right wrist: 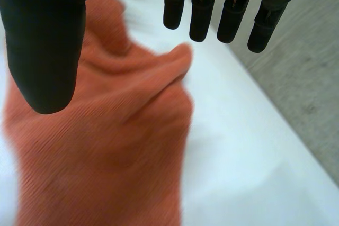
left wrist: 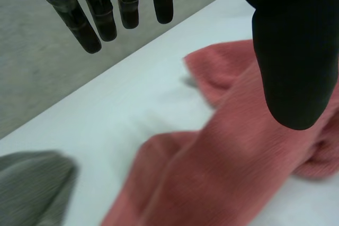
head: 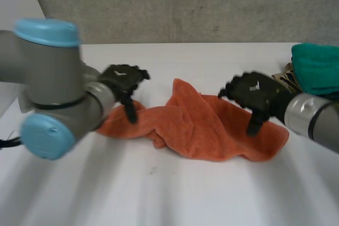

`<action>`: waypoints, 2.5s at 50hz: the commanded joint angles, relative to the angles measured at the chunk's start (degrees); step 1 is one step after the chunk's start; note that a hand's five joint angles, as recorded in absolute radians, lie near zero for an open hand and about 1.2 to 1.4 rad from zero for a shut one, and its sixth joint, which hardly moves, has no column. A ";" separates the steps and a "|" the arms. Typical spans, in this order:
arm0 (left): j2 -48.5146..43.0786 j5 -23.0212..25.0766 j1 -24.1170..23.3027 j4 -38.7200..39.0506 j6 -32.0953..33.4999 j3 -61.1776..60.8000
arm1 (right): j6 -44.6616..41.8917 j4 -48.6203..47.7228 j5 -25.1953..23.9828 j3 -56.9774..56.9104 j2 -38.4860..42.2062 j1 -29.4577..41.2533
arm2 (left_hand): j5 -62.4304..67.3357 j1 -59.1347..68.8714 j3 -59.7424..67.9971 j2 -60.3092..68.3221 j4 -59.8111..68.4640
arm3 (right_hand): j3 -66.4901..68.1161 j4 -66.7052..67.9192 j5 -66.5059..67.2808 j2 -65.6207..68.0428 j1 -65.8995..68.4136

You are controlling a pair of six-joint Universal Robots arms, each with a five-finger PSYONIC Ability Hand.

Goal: Fold the laundry.

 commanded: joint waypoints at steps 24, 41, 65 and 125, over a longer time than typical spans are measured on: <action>-8.90 9.28 6.05 6.66 8.06 -6.13 | -27.92 -2.56 4.53 -51.50 47.74 13.07 | 12.59 13.41 13.38 13.68 14.10 | -0.23 -0.28 1.71 -1.47 -0.68; -12.51 -7.16 4.81 18.78 17.21 19.87 | -11.43 -31.63 18.48 -62.76 46.97 11.39 | 66.93 67.75 67.72 68.03 68.45 | 59.51 59.46 61.45 58.27 59.06; -1.16 1.98 4.55 16.68 4.02 -3.91 | 4.95 -27.70 16.32 -2.14 10.75 5.51 | 66.93 67.75 67.72 68.03 68.45 | 59.51 59.46 61.45 58.27 59.06; 2.36 11.12 13.08 12.46 5.16 -19.58 | -5.70 4.65 6.46 -27.45 12.71 3.66 | 3.70 4.52 4.49 4.80 5.22 | 59.51 59.46 61.45 58.27 59.06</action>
